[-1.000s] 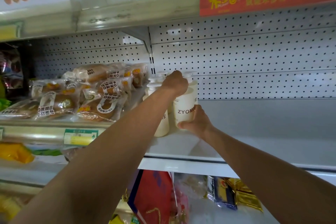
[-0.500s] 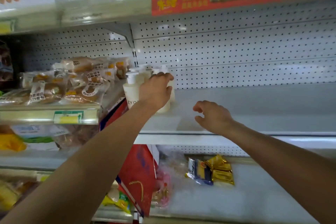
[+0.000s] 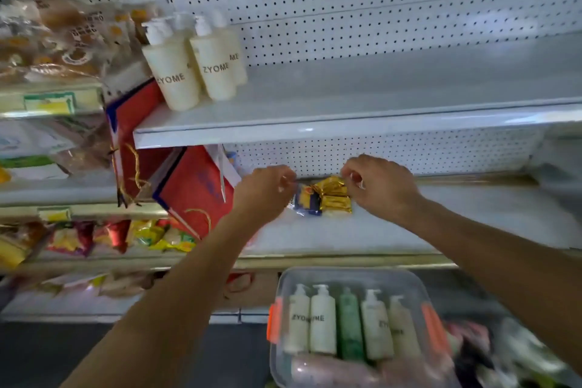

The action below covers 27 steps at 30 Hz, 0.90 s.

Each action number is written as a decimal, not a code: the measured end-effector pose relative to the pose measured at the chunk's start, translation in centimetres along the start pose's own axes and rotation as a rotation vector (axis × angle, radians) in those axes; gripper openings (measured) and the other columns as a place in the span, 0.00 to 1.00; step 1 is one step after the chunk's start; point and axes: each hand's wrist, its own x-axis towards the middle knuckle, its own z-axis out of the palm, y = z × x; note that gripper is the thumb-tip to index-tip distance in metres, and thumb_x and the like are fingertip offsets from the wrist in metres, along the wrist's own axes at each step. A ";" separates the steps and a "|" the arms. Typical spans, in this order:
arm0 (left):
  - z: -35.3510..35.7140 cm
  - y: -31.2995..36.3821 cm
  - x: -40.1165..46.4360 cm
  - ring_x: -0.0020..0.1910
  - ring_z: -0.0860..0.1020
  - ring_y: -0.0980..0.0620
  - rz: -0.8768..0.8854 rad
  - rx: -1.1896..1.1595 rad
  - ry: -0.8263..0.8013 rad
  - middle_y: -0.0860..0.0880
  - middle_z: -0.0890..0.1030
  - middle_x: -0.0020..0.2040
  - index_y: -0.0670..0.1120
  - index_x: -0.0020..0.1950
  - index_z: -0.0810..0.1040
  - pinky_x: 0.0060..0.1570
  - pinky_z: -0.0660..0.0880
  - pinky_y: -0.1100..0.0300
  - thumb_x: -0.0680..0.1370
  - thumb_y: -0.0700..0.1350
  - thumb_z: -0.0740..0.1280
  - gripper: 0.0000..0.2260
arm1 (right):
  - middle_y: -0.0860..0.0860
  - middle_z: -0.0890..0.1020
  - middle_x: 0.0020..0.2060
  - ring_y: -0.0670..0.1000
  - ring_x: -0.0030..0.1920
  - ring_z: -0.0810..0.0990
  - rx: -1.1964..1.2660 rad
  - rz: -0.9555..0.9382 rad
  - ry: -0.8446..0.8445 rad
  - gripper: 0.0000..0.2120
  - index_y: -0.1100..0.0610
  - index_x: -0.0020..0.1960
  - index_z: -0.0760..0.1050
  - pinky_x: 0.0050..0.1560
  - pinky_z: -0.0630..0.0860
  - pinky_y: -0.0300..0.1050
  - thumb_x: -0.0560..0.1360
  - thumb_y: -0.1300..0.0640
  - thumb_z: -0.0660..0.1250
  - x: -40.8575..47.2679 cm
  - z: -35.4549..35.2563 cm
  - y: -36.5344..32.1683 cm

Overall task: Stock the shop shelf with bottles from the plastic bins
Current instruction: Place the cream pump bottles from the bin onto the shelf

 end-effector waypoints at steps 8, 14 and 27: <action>11.8 -3.4 -5.4 0.49 0.82 0.51 -0.275 -0.332 -0.315 0.50 0.84 0.50 0.51 0.51 0.82 0.51 0.77 0.58 0.74 0.52 0.67 0.10 | 0.46 0.79 0.57 0.51 0.58 0.77 0.088 0.188 -0.393 0.12 0.47 0.61 0.73 0.54 0.72 0.45 0.79 0.51 0.60 -6.3 8.9 3.0; 20.7 -6.5 -7.8 0.52 0.82 0.42 -0.500 -0.489 -0.478 0.42 0.83 0.53 0.44 0.53 0.82 0.53 0.79 0.50 0.77 0.45 0.66 0.09 | 0.48 0.79 0.58 0.52 0.58 0.77 0.192 0.307 -0.641 0.12 0.50 0.60 0.73 0.51 0.70 0.42 0.78 0.52 0.62 -9.5 18.1 4.0; 33.8 -9.7 -3.9 0.53 0.79 0.41 -0.564 -0.413 -0.634 0.41 0.78 0.60 0.43 0.68 0.72 0.42 0.76 0.57 0.80 0.41 0.58 0.16 | 0.50 0.75 0.45 0.47 0.40 0.74 0.545 0.690 -0.803 0.15 0.59 0.58 0.68 0.32 0.67 0.38 0.75 0.56 0.67 -13.8 33.9 3.3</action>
